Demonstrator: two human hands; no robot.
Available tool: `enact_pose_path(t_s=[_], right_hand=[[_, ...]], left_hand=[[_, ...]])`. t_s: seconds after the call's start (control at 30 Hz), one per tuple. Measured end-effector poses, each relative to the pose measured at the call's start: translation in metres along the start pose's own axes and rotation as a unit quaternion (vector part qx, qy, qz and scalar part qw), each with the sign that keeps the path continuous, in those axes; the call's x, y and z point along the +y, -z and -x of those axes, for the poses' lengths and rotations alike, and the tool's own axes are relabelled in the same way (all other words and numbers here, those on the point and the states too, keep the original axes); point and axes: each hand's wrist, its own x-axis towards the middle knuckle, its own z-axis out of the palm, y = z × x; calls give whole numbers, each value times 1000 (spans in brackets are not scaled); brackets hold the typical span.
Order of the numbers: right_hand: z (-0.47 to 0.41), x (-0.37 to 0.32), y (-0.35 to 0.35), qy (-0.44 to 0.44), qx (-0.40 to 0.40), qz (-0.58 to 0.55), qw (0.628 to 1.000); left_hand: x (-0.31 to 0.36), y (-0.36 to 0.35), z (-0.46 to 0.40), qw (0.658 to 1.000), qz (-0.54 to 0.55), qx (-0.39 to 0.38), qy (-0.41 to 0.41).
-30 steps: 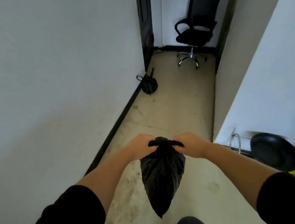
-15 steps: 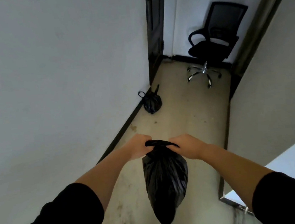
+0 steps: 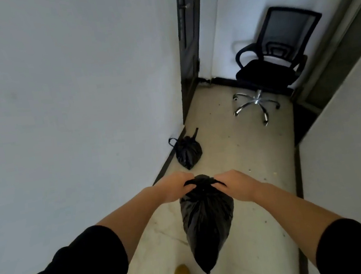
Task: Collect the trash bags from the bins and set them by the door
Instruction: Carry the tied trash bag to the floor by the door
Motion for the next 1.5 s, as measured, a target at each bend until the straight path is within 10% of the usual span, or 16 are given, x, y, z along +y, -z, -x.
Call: enact_pose_path(t_s=[0.77, 1.17, 1.5], right_hand=[[-348, 160, 81, 14, -90, -80, 993], [-538, 194, -90, 36, -185, -92, 978], [-622, 233, -254, 29, -215, -44, 975]], left_hand=[[-160, 120, -317, 986, 49, -78, 137], [-365, 50, -423, 984, -69, -71, 145], [-441, 7, -414, 925, -374, 35, -52]])
